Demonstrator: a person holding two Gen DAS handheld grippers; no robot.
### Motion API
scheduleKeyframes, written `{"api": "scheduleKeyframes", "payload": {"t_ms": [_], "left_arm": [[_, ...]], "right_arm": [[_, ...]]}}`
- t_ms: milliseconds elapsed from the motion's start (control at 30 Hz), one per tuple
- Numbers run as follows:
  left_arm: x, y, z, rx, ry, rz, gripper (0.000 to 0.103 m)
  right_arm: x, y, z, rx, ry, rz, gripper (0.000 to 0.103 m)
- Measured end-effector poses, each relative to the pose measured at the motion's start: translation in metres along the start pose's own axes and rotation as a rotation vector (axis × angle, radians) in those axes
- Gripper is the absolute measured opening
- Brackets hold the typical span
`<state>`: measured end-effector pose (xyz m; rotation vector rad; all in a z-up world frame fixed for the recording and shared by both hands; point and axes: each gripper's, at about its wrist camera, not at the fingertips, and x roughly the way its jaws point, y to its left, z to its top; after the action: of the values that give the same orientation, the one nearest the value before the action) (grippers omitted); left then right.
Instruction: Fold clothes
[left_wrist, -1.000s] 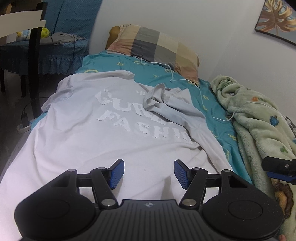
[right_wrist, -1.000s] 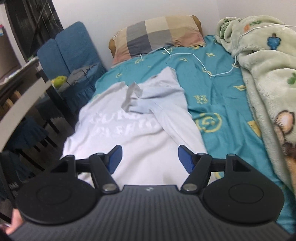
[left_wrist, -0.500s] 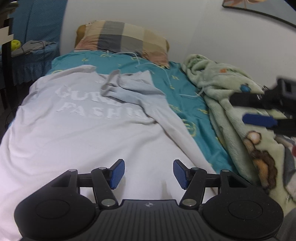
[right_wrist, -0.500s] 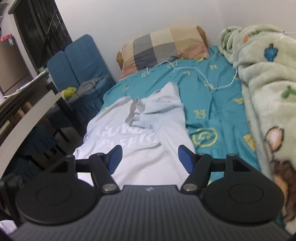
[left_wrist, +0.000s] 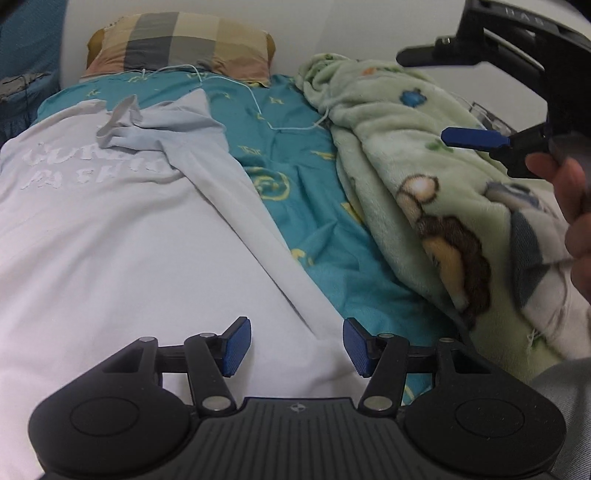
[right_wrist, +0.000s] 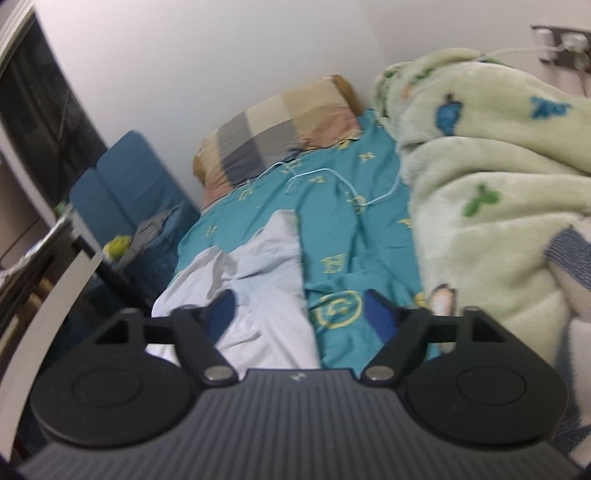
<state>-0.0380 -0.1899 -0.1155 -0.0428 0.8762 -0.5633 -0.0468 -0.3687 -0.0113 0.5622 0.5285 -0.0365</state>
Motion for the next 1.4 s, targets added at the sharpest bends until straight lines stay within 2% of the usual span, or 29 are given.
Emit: {"api": "scheduleKeyframes", "payload": {"t_ms": [200,300,333,400,433,467,533,700,833,967,1133,1200,1267,1333,1400], "left_arm": [[0.019,-0.02,-0.002,0.045,0.003,-0.04,0.055],[0.04,-0.032,-0.005,0.106,0.041,-0.018,0.048],[0.048,-0.033,-0.006,0.122,0.056,0.001,0.043],[0.053,-0.029,-0.006,0.108,0.07,0.009,0.024],[0.055,-0.025,-0.006,0.095,0.075,0.009,0.009],[0.056,-0.022,-0.005,0.081,0.079,0.009,0.005],[0.044,-0.012,0.0,0.027,0.073,-0.028,0.004],[-0.014,0.033,0.022,-0.132,0.064,-0.15,0.004],[-0.045,0.093,0.031,-0.3,0.092,-0.18,0.004],[-0.043,0.121,0.022,-0.38,0.136,-0.152,0.004],[-0.039,0.151,0.009,-0.463,0.19,-0.11,0.006],[-0.037,0.163,0.004,-0.496,0.212,-0.093,0.011],[-0.036,0.17,0.001,-0.512,0.226,-0.083,0.03],[-0.04,0.164,0.001,-0.482,0.221,-0.09,0.042],[-0.042,0.156,0.0,-0.447,0.221,-0.092,0.046]], "right_arm": [[0.0,-0.014,0.003,0.046,-0.026,-0.017,0.084],[0.004,-0.015,0.002,0.042,-0.018,-0.024,0.084],[0.007,-0.015,0.001,0.04,-0.007,-0.028,0.084],[0.012,-0.014,0.0,0.033,0.008,-0.036,0.084],[0.014,-0.013,-0.001,0.029,0.014,-0.039,0.084],[0.016,-0.012,-0.001,0.025,0.014,-0.041,0.084],[0.018,-0.012,-0.003,0.02,0.022,-0.046,0.084],[0.023,-0.011,-0.005,0.029,0.053,-0.033,0.084],[0.029,-0.005,-0.008,0.03,0.088,0.0,0.084],[0.038,0.005,-0.014,0.002,0.133,0.017,0.084],[0.051,0.027,-0.025,-0.097,0.197,0.008,0.084],[0.057,0.033,-0.029,-0.111,0.22,0.028,0.084],[0.064,0.035,-0.031,-0.093,0.245,0.065,0.084],[0.074,0.037,-0.031,-0.061,0.271,0.095,0.084],[0.091,0.037,-0.028,-0.01,0.289,0.111,0.084]]}}
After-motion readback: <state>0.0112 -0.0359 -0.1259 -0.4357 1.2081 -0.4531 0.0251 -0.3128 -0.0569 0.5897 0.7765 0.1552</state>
